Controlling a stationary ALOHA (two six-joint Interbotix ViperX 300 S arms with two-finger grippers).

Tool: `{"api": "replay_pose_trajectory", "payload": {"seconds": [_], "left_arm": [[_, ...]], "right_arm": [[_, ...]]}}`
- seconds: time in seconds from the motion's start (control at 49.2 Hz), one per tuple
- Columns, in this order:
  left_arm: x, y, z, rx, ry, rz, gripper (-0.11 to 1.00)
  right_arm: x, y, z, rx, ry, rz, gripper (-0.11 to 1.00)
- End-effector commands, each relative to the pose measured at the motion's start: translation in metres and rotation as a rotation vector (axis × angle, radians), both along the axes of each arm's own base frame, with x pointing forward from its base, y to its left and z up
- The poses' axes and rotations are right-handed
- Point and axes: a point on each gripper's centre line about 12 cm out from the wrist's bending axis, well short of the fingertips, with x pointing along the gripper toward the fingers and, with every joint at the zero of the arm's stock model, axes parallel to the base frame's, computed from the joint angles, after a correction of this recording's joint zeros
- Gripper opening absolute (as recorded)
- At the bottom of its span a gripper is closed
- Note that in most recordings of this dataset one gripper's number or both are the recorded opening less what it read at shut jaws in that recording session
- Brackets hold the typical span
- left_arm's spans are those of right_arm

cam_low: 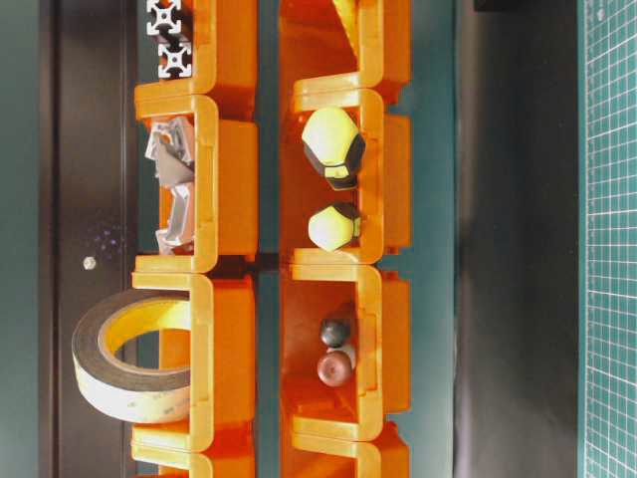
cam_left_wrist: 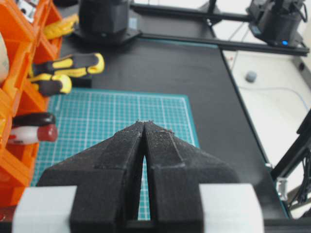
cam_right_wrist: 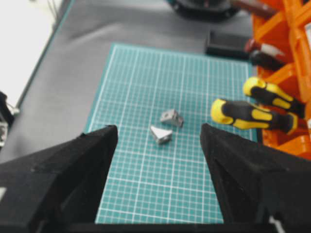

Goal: Pick corner brachets from container rack with right arm.

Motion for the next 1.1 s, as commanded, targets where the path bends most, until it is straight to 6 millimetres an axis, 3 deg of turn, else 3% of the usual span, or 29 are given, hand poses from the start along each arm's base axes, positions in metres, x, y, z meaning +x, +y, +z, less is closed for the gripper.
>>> {"api": "replay_pose_trajectory", "payload": {"seconds": [0.0,1.077], "left_arm": [[0.0,0.0,0.008,0.004,-0.022,-0.002,0.0],[-0.002,0.0,0.007,0.019,-0.02,-0.004,0.0]], "right_arm": [[-0.002,-0.003,0.004,0.007,-0.023,-0.008,0.67],[-0.003,-0.012,-0.008,-0.003,-0.002,-0.052,0.67]]}}
